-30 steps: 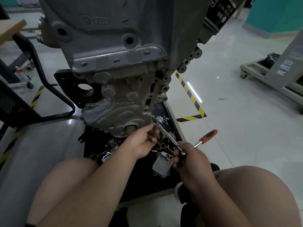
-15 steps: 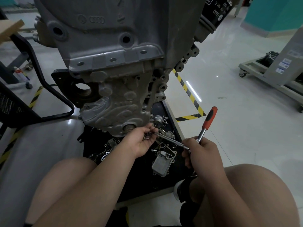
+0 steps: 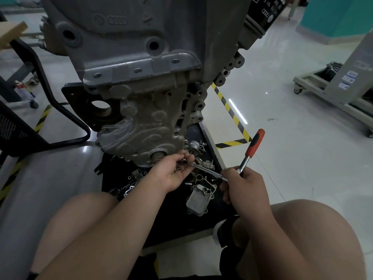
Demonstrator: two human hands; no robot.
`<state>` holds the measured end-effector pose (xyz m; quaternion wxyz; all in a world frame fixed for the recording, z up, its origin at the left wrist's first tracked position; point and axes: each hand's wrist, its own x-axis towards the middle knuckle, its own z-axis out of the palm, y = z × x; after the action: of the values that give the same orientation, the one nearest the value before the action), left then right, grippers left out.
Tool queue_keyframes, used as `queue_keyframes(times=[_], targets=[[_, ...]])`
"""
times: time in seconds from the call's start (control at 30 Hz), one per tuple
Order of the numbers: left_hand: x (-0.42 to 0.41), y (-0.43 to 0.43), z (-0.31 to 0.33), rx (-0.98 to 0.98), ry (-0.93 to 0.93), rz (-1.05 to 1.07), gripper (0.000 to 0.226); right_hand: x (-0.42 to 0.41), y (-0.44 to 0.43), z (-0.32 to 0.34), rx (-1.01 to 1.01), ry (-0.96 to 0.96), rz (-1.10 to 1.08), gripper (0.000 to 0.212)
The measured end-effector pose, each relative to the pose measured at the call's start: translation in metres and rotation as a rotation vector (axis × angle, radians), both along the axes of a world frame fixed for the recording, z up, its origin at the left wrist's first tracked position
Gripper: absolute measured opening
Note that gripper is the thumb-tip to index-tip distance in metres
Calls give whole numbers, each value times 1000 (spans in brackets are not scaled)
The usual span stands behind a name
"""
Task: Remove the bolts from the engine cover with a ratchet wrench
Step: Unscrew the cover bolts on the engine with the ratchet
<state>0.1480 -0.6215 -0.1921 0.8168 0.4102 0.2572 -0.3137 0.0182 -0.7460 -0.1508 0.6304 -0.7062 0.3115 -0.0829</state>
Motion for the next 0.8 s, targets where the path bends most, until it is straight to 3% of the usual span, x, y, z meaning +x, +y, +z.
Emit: queue_keyframes(times=[0.5,0.57,0.8], targets=[[-3,2,5,-17,-24,19,10,0,6,-9,-366,-88,58,22],[-3,1,6,-34,-29,32,9,0,6,-10,-287,-95,32,21],[5,0,17,-197,-78,65,21,6,12,-18,297,-89,-188,14]])
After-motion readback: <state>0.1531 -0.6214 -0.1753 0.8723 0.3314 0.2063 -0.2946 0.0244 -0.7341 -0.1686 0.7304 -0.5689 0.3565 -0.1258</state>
